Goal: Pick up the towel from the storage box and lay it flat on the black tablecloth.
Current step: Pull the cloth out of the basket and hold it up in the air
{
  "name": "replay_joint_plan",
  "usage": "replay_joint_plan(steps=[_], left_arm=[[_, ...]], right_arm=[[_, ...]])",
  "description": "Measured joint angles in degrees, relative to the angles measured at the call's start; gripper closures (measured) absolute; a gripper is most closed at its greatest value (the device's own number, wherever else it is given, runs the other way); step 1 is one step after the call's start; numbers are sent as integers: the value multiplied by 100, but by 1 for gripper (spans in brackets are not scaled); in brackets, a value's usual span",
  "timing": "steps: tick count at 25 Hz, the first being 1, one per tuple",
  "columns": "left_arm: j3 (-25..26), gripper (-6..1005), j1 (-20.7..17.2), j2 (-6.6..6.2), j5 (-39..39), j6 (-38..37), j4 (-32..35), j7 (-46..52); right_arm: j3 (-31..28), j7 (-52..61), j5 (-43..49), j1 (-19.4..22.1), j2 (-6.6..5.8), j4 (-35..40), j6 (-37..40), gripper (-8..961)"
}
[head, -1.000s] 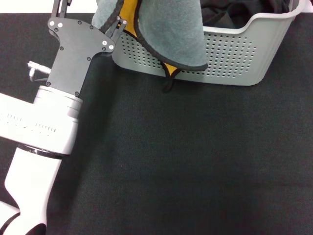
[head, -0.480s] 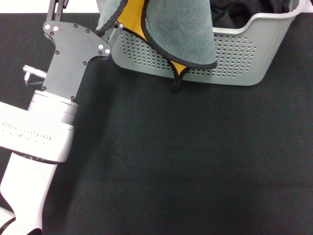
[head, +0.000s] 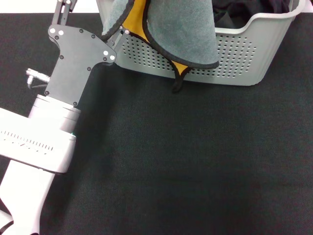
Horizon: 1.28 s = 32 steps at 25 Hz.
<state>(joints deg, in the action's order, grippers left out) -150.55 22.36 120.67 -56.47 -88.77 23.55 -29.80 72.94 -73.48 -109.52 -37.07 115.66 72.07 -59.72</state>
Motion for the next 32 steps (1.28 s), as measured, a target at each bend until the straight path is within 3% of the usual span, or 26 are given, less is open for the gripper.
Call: replay_joint_plan(steps=[6,11,17,30,32], left_arm=[[0,188,-67,-8,314,-27,-57,-7],[0,369,-85,6,425,-142,-147,-9],[0,499,-87,14,548,-208,-143,-9],[-1,625,-143,-12,919,-431,-182,-8],[-1,688,-153,-7,920,-469,-203,-5]], right_arm=[[-164,43,0,22,0,0,-10,942],[-219,49,-3,24,1,0,-28,942],[-219,86,-5,24,9,0,-87,943],[-218,123,-8,24,10,0,-92,943],[-218,123,-8,24,10,0,-92,942]])
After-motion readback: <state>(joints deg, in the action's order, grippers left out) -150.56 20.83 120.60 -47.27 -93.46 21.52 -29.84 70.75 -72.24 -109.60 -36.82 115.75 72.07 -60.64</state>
